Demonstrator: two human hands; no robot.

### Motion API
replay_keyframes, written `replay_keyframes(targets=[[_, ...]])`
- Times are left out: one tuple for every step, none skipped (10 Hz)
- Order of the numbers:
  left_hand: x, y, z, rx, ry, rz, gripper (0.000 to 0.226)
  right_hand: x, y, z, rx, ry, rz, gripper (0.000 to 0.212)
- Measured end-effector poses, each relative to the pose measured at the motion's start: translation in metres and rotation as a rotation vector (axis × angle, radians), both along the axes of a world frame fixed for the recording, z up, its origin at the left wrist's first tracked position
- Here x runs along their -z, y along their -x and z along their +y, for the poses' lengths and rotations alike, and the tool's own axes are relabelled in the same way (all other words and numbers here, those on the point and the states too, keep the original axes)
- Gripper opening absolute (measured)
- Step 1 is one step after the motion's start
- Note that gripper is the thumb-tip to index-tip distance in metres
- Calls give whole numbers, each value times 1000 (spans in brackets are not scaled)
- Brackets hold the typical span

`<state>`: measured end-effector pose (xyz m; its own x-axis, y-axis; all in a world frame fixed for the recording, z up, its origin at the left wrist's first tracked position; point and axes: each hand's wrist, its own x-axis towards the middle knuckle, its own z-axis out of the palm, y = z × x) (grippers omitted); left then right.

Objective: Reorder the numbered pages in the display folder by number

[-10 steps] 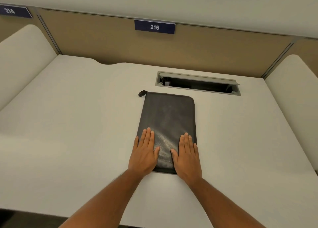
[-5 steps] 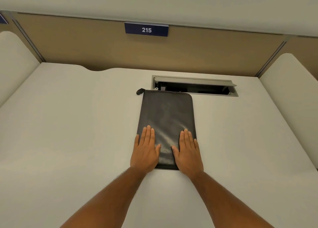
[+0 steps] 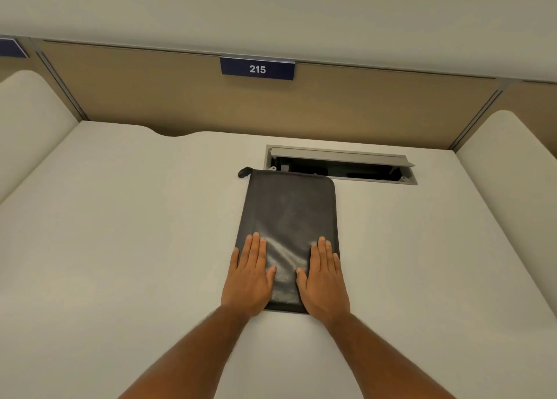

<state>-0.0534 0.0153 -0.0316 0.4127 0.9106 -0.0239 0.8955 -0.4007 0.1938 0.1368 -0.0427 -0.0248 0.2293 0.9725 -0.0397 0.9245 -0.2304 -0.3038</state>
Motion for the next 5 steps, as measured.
replay_keyframes(targets=[[1,0,1,-11,-16,39,71,1,-1,-1,-13,26,-36,79],[-2,0,0,-7,1,56,70,1,0,-1,-6,50,-25,80],[-6,-2,1,-13,4,50,69,-9,1,2,-6,83,-27,89],[-19,-7,9,-36,-42,36,70,-28,3,14,11,68,0,108],[-35,-11,25,-15,-141,24,69,-53,-1,31,-5,54,3,101]])
